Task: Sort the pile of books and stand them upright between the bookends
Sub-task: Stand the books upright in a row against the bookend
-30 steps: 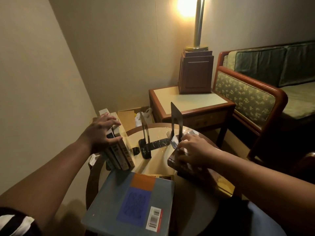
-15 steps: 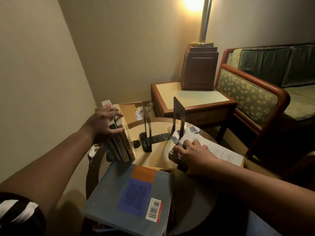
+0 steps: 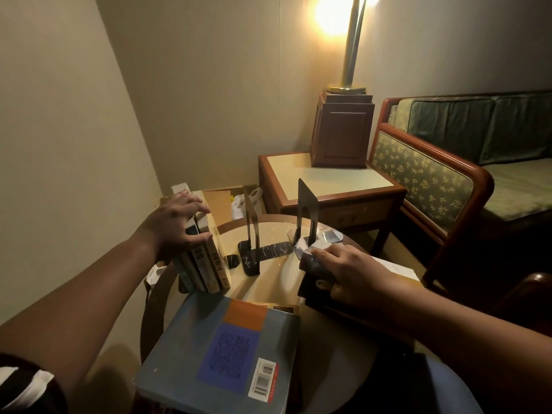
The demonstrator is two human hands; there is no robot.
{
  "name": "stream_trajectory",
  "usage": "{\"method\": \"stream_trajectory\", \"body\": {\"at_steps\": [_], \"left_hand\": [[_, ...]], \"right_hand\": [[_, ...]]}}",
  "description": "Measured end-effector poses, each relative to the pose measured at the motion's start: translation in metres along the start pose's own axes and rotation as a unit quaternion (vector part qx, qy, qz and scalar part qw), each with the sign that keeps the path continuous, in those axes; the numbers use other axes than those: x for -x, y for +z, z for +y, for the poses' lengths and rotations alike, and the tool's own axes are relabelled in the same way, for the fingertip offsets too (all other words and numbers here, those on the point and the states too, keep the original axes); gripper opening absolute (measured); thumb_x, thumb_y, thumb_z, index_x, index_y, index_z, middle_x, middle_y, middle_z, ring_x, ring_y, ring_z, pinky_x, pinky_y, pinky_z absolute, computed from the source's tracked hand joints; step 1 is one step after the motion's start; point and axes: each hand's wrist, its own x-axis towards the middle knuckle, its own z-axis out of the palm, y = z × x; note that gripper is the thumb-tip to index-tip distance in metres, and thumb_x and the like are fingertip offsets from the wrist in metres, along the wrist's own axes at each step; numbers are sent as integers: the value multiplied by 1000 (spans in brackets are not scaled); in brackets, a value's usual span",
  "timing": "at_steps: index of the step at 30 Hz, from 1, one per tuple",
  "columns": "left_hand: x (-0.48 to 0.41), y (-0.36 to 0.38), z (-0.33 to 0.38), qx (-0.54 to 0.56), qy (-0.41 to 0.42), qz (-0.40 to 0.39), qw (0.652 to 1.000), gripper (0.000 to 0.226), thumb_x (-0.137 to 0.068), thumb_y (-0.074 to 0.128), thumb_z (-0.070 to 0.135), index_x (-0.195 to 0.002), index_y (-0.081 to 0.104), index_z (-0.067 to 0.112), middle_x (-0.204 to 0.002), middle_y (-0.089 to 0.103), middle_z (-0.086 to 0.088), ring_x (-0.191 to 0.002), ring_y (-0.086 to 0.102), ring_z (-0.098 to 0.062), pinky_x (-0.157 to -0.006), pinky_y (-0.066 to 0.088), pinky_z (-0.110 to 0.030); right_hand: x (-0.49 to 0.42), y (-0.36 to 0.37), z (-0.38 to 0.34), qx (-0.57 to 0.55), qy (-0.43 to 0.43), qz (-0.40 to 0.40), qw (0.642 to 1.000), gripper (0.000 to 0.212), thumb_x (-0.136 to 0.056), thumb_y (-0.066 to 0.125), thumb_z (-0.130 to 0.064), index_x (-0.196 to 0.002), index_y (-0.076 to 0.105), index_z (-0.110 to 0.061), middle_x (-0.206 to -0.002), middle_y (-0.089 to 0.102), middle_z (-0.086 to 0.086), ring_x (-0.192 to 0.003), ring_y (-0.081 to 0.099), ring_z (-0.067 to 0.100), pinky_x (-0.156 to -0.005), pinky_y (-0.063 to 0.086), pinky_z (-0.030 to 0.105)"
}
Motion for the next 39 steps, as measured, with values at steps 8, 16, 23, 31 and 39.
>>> {"method": "stream_trajectory", "body": {"at_steps": [8,16,23,31,39], "left_hand": [[-1,0,-1,17,4,-3,1000,61,-67,46,75,-121,48,46,-146,46,4,-147,24,-24,-106,38,-59],[-5,0,-4,19,11,-4,1000,61,-68,48,76,-121,48,46,-146,47,4,-147,25,-25,-108,36,-58],[-5,2,-5,7,6,-1,1000,65,-69,46,76,-125,49,45,-148,45,6,-147,23,-22,-108,37,-58],[-3,0,-2,9,-2,-1,1000,71,-68,46,75,-129,54,38,-148,44,7,-148,21,-21,-108,37,-56],[-2,0,0,16,-8,-7,1000,62,-66,45,76,-122,46,48,-148,44,6,-148,21,-21,-109,35,-56]], "right_hand": [[-24,-83,24,-199,13,-84,976,68,-81,77,-14,-143,50,-20,-106,65,-5,-91,67,12,-68,60,23],[-52,-77,26,-193,28,-145,970,85,-84,74,-10,-149,27,-39,-117,52,-4,-89,61,15,-58,56,18],[-76,-75,24,-132,-16,-136,982,59,-87,72,-10,-133,45,-35,-99,56,-9,-83,61,15,-63,59,21],[-57,-106,23,-193,-39,-28,980,53,-81,78,-13,-117,49,-40,-103,60,-10,-84,62,10,-57,54,16],[-26,-114,11,-251,-36,258,932,52,-78,81,-19,-117,48,-31,-111,52,-3,-96,58,10,-67,58,16]]}}
